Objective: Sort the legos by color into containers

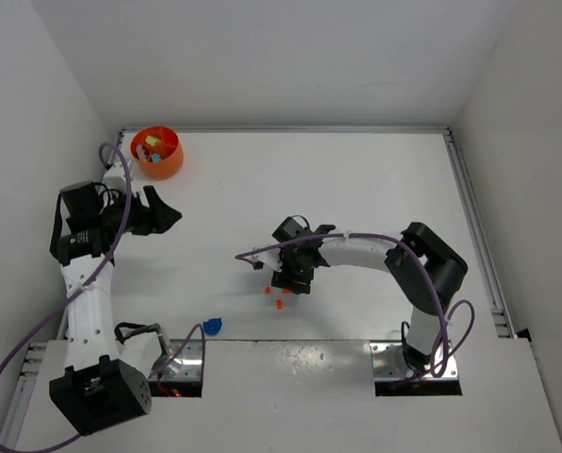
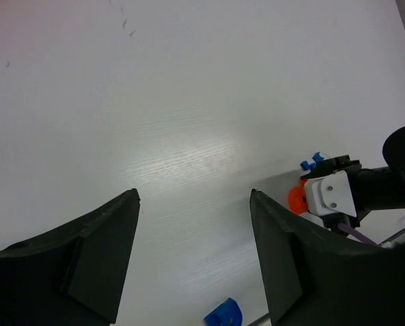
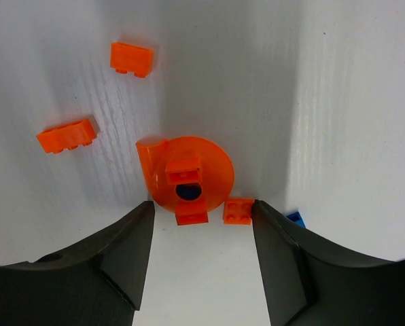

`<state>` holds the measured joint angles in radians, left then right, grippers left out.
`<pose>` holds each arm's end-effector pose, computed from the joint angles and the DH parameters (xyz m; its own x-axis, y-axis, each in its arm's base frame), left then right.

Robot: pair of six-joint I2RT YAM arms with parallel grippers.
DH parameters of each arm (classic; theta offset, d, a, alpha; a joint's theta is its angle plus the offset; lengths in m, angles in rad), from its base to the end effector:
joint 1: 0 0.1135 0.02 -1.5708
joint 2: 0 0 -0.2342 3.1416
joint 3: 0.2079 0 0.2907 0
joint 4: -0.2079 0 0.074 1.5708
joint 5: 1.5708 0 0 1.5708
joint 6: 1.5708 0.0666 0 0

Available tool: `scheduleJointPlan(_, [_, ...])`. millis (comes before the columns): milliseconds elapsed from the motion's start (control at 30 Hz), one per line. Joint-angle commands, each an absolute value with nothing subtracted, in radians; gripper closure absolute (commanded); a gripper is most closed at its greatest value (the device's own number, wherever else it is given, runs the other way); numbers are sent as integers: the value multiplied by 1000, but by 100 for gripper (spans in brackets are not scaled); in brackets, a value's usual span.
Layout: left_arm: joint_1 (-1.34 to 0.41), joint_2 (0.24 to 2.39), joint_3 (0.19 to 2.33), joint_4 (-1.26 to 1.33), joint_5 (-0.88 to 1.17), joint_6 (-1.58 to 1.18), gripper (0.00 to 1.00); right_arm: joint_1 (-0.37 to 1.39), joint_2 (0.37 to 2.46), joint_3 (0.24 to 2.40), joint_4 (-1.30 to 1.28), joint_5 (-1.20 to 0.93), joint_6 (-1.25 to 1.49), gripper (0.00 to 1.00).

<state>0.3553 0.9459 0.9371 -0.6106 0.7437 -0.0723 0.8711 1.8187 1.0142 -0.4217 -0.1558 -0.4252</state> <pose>0.2670 0.0510 0.2895 -0.5617 -0.2651 -0.7837 0.2208 0.8649 -0.4508 0.2273 0.2860 0.0456 -0.2265 -0.9018 -0.3680 -0.9693 0.2460 -0.0063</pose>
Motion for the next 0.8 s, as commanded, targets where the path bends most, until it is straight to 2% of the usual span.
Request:
scheduleJointPlan(0, [362,928,931,-571,756,-81,28,891,1876,985,-394,-127,-393,41])
scheduleJointPlan(100, [362,928,922,-560,756,-81,28,891,1876,985,-394,-127,-383,39])
scheduleJointPlan(200, [362,928,922,-560,756,-81,28,900,1876,985,-383,-127,-383,23])
scheduleJointPlan(367, [362,928,922,-560,756,-81,28,911,1876,1003,-383,-127,-393,21])
scheduleJointPlan(400, [362,928,922,-560,756,-81,28,911,1888,1003,-383,-127,-393,23])
scheduleJointPlan(567, [362,928,922,-560,756,-81,28,911,1911,1012,-403,-118,-402,43])
scheduleJointPlan(633, [362,928,922,-560,756,-81,28,920,1911,1012,-403,-109,-402,45])
scheduleJointPlan(733, [362,928,922,-560,756,-81,28,920,1922,1012,-414,-97,-402,57])
scheduleJointPlan(767, [362,928,922,-560,756,-81,28,920,1931,1023,-414,-97,-402,64])
